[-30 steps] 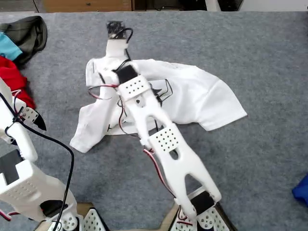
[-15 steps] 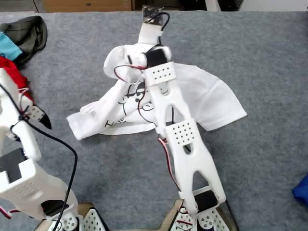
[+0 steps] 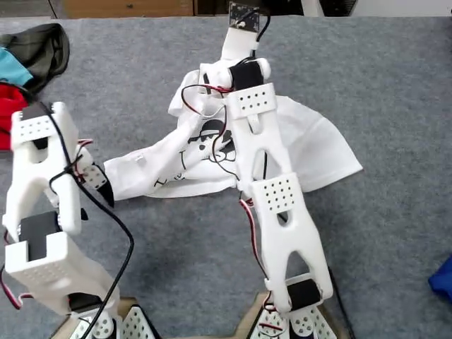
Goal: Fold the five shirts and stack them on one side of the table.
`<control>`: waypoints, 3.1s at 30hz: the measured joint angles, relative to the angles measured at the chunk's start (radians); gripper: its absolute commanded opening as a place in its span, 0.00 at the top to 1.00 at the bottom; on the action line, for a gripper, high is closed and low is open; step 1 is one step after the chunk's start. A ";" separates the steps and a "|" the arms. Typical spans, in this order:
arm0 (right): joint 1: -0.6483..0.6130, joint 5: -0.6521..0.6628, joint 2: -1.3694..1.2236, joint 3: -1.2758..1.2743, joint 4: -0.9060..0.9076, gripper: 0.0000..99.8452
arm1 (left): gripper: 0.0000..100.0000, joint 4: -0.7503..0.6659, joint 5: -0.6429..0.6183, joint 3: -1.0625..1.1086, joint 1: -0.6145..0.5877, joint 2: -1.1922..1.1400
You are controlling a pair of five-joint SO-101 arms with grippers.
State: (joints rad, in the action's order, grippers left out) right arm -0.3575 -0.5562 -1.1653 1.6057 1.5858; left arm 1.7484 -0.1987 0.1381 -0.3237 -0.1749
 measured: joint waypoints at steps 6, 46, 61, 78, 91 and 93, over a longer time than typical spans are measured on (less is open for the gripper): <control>0.003 0.000 0.000 0.000 0.000 0.99 | 0.80 0.000 -0.043 -0.018 0.068 0.000; 0.018 0.000 0.000 0.000 0.081 0.99 | 0.80 -0.288 0.798 -0.238 0.089 -0.215; 0.018 0.000 0.000 0.000 0.081 0.99 | 0.83 -0.318 0.806 -0.302 0.089 -0.298; 0.018 0.000 0.000 0.000 0.081 0.99 | 0.85 -0.215 0.806 -0.483 0.089 -0.473; 0.018 0.000 0.000 0.000 0.081 0.99 | 0.94 -0.203 0.806 -0.485 0.089 -0.486; 0.018 0.000 0.000 0.000 0.081 0.99 | 0.99 -0.203 0.806 -0.485 0.089 -0.486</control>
State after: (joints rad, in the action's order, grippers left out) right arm -0.3391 -0.5562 -1.1653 1.6057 1.6671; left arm 1.5459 0.6068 -0.3468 -0.2348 -0.6613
